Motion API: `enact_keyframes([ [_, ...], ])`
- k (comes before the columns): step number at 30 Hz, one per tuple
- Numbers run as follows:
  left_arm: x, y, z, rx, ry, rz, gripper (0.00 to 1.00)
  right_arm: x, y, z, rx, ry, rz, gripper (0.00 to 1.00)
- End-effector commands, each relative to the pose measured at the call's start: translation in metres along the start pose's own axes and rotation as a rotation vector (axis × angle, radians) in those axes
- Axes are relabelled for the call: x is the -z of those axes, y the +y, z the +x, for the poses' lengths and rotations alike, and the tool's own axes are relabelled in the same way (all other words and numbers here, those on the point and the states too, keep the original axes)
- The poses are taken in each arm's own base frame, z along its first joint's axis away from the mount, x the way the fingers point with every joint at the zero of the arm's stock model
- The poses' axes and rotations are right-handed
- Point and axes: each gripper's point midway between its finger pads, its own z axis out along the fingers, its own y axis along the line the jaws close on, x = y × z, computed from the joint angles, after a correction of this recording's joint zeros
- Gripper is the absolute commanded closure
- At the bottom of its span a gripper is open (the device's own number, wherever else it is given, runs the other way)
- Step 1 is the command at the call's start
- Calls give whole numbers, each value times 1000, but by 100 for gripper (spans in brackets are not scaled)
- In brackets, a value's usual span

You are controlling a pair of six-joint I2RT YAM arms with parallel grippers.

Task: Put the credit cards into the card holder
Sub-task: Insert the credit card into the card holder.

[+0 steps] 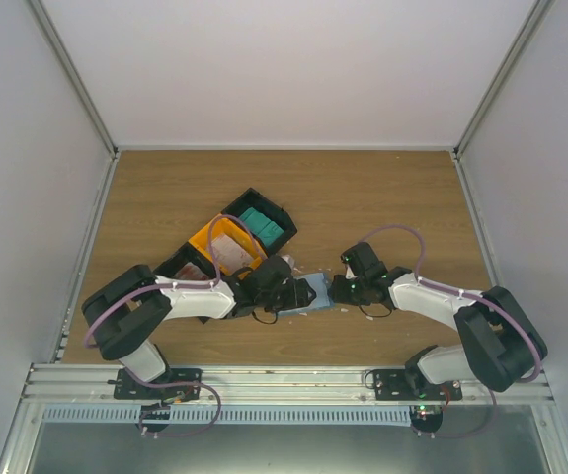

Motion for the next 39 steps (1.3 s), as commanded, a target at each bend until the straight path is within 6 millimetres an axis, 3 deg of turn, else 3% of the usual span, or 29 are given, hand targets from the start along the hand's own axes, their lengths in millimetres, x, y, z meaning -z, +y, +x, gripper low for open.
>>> enact_keyframes([
  [1,6,16,6,16,1,-65,25,-7,-23,37,-29,120,70,77],
  [8,7,25,4,17,-11,-118,29,-6,-22,36,-29,115,65,77],
  [14,-2,29,4,-28,11,-160,39,-7,-18,37,-8,122,44,77],
  [25,-27,2,1,-119,59,-82,51,-7,-6,38,22,133,-22,77],
  [34,-8,-3,3,-132,61,-80,40,-3,-17,35,-1,108,44,76],
  [39,4,5,7,-108,66,-107,36,-3,-18,34,-4,105,49,76],
])
